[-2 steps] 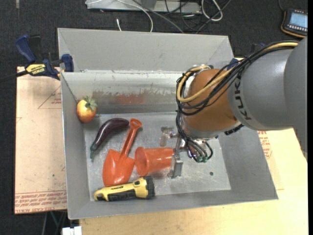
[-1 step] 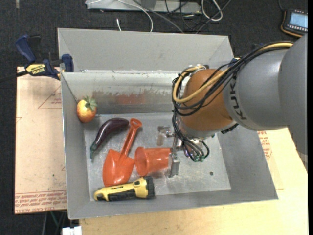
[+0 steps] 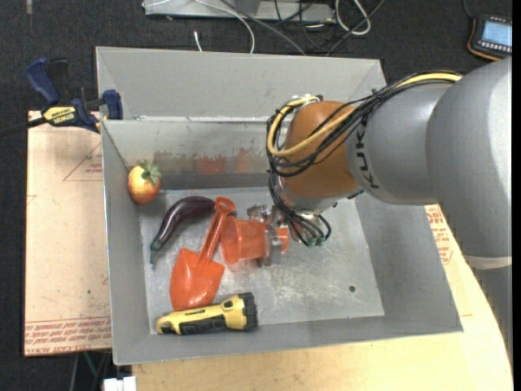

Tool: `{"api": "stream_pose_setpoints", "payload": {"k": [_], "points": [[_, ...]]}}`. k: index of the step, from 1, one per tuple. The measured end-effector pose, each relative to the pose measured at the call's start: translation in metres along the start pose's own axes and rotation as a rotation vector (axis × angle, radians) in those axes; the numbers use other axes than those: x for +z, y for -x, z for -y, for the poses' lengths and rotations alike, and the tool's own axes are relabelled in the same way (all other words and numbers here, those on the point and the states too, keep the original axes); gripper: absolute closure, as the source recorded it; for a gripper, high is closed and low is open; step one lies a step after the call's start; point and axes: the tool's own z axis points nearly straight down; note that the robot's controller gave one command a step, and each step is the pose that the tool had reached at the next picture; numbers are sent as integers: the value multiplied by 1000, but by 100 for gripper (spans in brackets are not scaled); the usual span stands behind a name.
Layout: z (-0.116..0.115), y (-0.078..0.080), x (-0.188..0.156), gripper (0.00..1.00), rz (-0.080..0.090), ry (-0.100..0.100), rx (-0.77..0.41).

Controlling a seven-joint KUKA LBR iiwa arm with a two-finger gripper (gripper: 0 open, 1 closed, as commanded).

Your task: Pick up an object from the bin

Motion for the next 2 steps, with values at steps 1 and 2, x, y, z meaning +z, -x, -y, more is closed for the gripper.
{"api": "stream_pose_setpoints", "payload": {"k": [1, 2], "points": [[0, 0, 0, 100, 0, 0, 0], [5, -4, -82, 100, 10, 0, 5]]}}
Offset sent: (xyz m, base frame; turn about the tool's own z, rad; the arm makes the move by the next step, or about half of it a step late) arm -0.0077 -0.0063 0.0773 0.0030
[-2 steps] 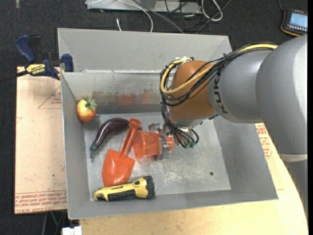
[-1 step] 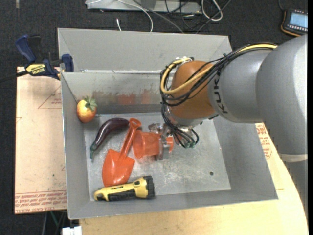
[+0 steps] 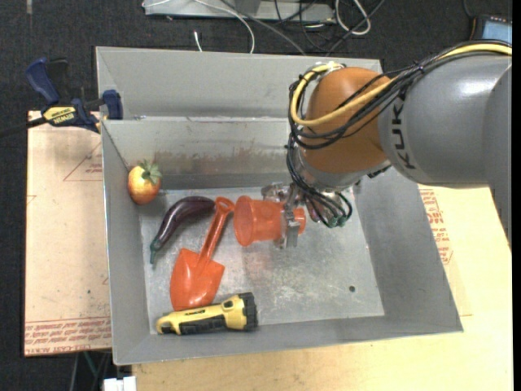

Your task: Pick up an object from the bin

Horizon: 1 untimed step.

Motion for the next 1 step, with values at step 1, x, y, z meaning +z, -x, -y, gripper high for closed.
{"api": "stream_pose_setpoints", "payload": {"k": [1], "points": [[-6, 3, -14, 100, -16, 1, -11]]}}
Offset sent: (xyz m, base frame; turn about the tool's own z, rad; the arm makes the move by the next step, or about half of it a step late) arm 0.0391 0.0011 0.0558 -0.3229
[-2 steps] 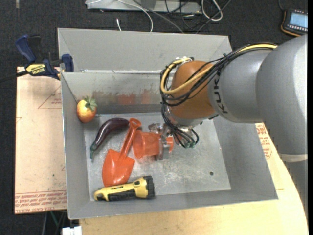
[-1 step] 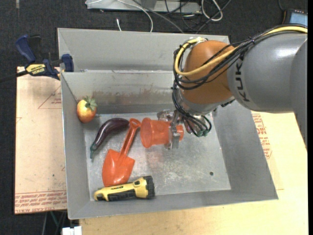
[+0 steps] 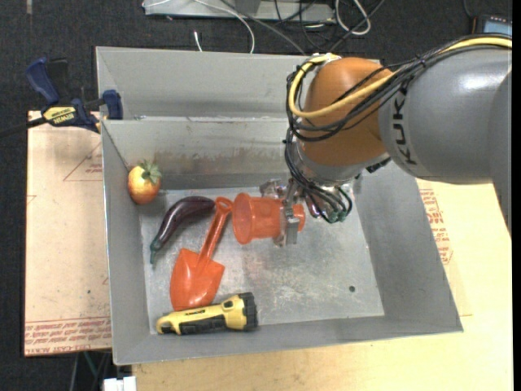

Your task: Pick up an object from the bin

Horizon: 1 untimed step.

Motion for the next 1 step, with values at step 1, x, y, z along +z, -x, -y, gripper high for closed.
{"api": "stream_pose_setpoints", "payload": {"k": [1], "points": [[11, 36, -40, 100, 5, 0, -308]]}}
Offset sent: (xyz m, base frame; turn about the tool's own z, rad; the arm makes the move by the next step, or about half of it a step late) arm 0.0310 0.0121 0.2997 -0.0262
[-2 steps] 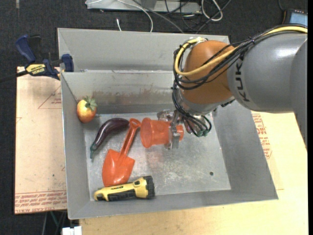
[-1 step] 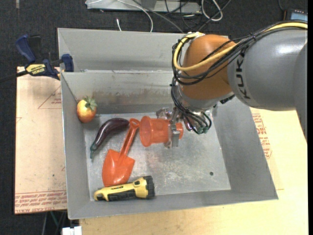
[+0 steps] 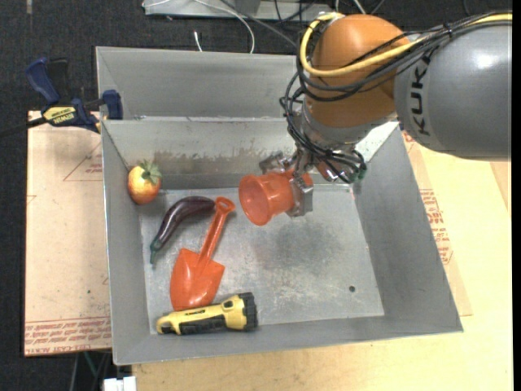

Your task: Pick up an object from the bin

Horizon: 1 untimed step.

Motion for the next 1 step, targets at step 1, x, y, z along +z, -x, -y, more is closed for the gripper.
{"api": "stream_pose_setpoints", "payload": {"k": [1], "points": [[-2, 0, -30, 100, -7, 4, 33]]}}
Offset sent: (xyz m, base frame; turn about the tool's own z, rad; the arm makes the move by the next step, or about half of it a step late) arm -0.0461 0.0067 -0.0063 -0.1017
